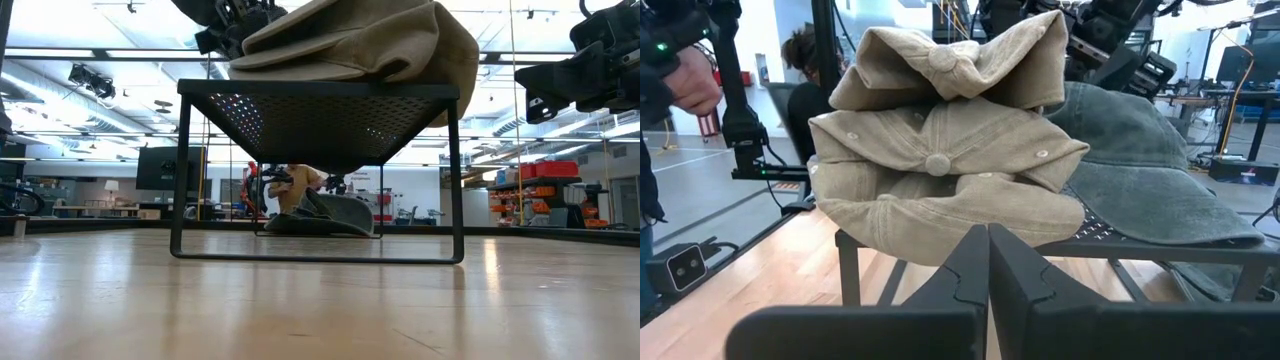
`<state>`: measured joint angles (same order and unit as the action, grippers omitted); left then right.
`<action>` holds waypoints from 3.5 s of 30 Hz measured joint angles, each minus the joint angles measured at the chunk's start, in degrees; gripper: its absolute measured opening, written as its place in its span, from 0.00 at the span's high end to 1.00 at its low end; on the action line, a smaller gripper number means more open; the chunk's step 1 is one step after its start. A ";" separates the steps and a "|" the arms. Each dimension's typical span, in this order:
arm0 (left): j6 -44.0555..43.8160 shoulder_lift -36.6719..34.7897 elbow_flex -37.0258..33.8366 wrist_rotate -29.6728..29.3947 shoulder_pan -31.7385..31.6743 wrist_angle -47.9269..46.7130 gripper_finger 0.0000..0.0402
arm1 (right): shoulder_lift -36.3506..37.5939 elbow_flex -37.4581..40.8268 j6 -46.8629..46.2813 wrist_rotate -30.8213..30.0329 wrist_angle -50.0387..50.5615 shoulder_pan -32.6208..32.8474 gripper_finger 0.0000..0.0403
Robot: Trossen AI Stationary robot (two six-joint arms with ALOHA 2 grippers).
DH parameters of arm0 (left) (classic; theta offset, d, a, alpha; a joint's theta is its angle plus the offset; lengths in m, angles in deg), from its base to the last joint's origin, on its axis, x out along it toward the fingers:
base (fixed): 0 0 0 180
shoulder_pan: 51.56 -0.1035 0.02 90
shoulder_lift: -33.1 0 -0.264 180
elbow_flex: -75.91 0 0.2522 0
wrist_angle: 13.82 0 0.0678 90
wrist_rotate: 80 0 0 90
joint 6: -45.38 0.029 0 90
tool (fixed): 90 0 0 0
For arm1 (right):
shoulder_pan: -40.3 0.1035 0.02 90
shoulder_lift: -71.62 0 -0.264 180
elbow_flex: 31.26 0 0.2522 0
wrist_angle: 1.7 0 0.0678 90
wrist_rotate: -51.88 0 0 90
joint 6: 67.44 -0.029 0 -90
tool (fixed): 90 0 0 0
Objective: Pick & Place hat
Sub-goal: Stack the gray cap on top of the other gray cap on the shelf
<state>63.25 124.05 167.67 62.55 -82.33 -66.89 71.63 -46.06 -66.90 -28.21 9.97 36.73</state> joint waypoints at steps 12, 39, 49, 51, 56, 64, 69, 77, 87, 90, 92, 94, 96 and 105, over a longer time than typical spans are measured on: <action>-0.22 -5.98 -0.02 -8.64 0.09 0.17 0.48 | 0.00 0.02 0.00 0.00 -0.02 0.00 0.98; -6.76 -11.16 -0.04 -31.56 -15.11 4.56 0.48 | 0.00 0.01 0.00 0.01 -0.01 0.00 0.98; -17.76 -5.06 -0.04 -32.45 -19.56 5.47 0.48 | 0.00 0.02 0.01 0.00 -0.02 0.00 0.98; -21.17 -3.41 -0.04 -32.48 -20.28 5.62 0.48 | 0.00 0.01 0.00 0.01 -0.01 0.00 0.98; -29.69 -0.14 -0.07 -32.94 -22.04 5.14 0.48 | 0.00 0.00 0.00 0.00 -0.02 0.00 0.98; -30.80 1.73 -1.44 -36.82 -22.49 3.82 0.48 | 0.00 0.01 0.00 0.01 -0.02 -0.01 0.98; -32.57 1.73 -5.39 -37.19 -21.99 4.42 0.48 | 0.00 0.02 0.00 0.00 0.00 -0.02 0.98; -37.10 1.73 -11.12 -41.40 -20.33 12.26 0.48 | 0.00 0.00 0.00 0.02 0.00 0.00 0.98; -43.65 2.07 -18.00 -40.94 -19.71 23.58 0.48 | 0.00 0.01 0.00 0.01 -0.01 -0.02 0.98; -44.91 3.63 -18.43 -40.99 -19.71 25.23 0.48 | 0.00 0.02 0.00 0.02 -0.02 -0.02 0.98; -45.80 5.14 -18.43 -40.91 -19.71 26.05 0.48 | 0.00 0.02 0.00 -0.02 -0.02 0.00 0.98; -45.87 6.50 -18.43 -40.87 -19.71 27.06 0.48 | 0.00 0.01 0.00 0.01 -0.02 0.00 0.98; -45.93 7.74 -18.43 -40.79 -19.74 27.63 0.48 | 0.00 0.02 0.00 0.00 -0.02 0.00 0.98; -46.18 13.38 -18.43 -40.30 -19.08 32.51 0.48 | 0.00 0.01 0.00 0.01 -0.01 -0.01 0.98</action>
<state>17.07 137.43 149.25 22.26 -101.40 -34.37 71.63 -46.06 -66.90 -28.20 9.96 36.72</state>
